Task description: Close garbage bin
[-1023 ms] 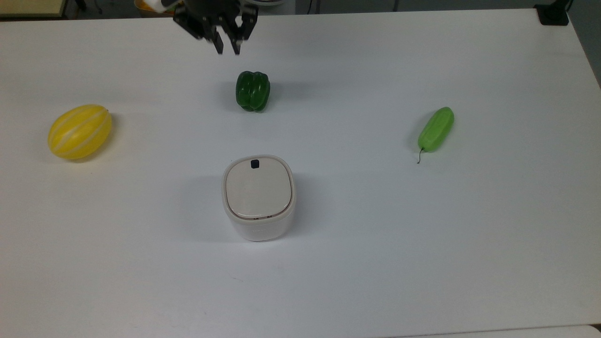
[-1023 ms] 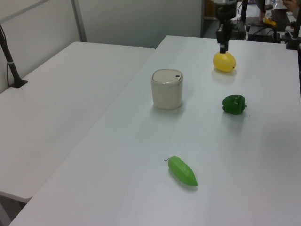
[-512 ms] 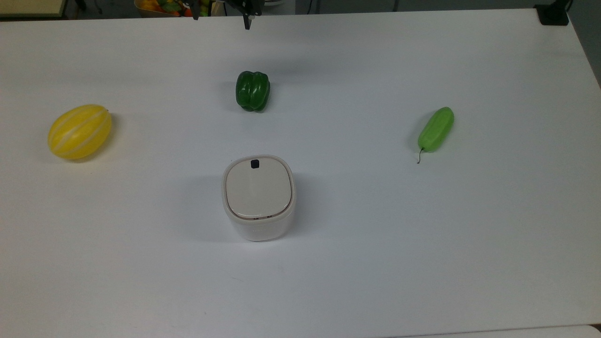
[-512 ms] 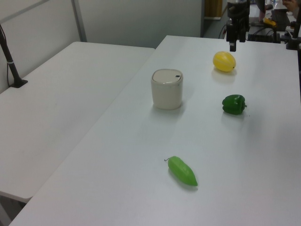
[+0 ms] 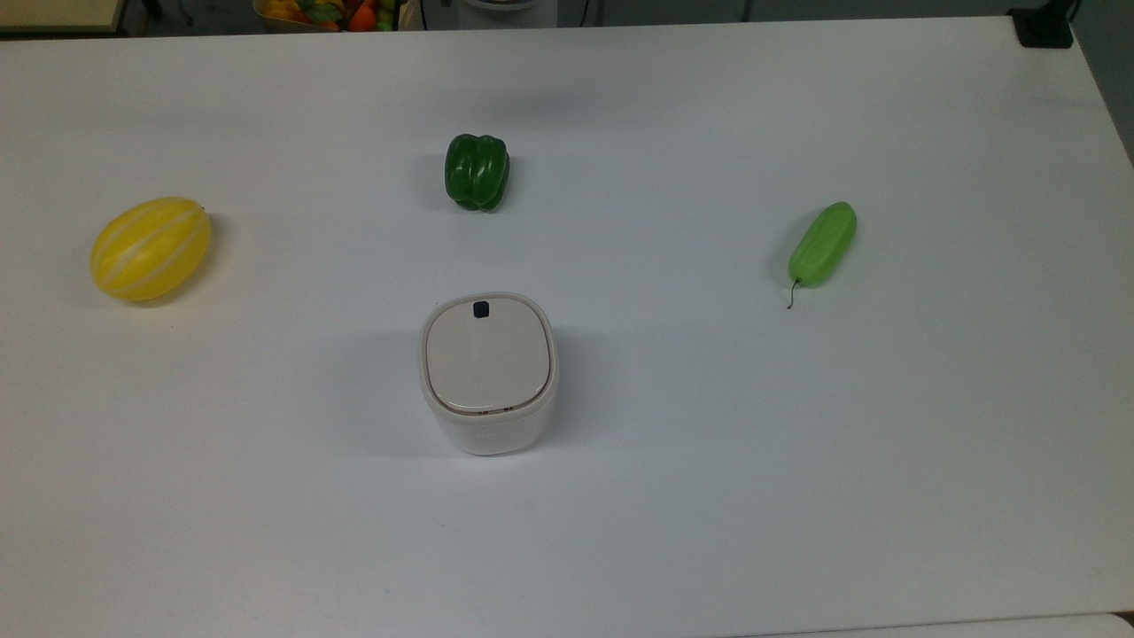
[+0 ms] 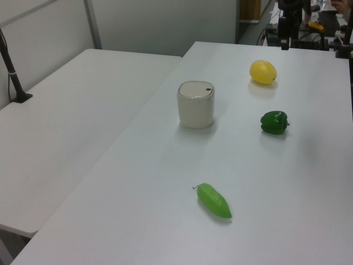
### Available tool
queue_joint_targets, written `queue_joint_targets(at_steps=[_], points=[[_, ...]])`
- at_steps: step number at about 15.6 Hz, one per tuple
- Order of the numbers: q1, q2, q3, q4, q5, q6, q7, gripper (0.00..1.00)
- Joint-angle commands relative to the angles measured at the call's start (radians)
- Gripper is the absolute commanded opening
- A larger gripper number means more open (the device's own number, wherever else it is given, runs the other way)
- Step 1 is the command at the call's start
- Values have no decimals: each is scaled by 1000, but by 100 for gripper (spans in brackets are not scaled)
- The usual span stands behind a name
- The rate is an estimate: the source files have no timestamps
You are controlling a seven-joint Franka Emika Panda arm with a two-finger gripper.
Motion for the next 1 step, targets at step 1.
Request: queue_joint_targets(at_steps=[1], points=[[-15,-21,-2,-13,-14,-19,-32,100]])
